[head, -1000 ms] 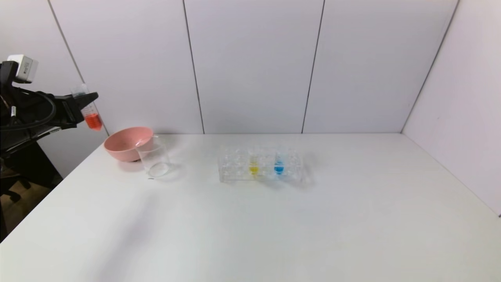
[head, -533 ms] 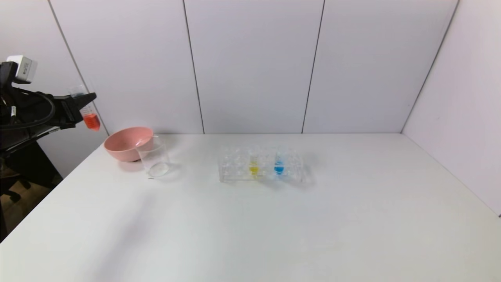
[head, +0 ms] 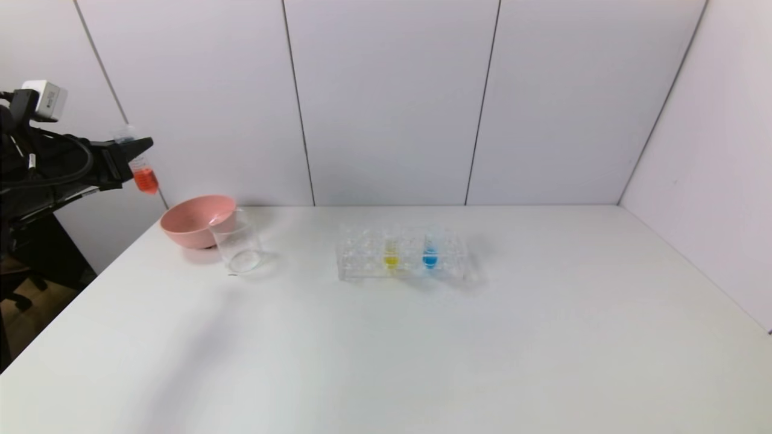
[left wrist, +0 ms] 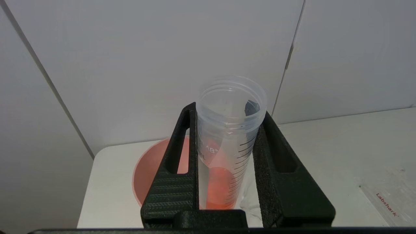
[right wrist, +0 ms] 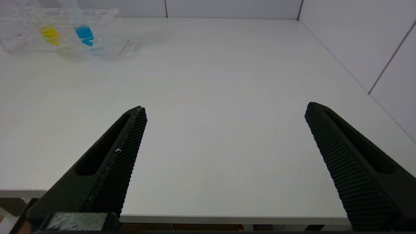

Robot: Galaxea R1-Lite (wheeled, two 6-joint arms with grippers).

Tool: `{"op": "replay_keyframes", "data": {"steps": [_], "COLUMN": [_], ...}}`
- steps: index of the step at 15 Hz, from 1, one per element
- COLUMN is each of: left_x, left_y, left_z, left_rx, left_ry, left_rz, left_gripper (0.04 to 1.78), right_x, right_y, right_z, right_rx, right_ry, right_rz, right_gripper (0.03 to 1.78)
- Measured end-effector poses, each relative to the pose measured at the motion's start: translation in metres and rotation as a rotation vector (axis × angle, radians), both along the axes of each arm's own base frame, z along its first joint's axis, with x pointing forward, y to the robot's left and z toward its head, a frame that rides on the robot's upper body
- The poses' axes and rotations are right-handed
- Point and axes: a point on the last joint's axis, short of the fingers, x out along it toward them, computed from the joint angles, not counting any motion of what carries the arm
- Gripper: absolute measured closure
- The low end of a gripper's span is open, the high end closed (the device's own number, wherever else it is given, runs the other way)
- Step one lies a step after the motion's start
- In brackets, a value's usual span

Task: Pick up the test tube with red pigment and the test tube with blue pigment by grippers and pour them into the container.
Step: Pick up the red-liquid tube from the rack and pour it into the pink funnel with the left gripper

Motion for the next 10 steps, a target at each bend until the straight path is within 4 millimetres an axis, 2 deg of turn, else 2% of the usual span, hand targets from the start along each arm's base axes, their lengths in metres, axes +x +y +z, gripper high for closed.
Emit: {"op": "replay_keyframes", "data": {"steps": [7,10], "left_x": [0.0058,0.0091], "left_y": [-0.0003,-0.0018], "left_z": [0.0035,0.0093], "left_rx": [0.118,0.126], "left_ry": [0.191,0.201], "left_rz": [-0.059,-0.149], "left_gripper": [1.32,1.32], "right_x": [0.0,0.0], "right_y": [0.0,0.0], "right_z": [0.0,0.0], "right_rx": [0.0,0.0], "right_ry": [0.0,0.0], "right_rz": [-0.001,-0.001], "right_gripper": [0.04,0.04]}}
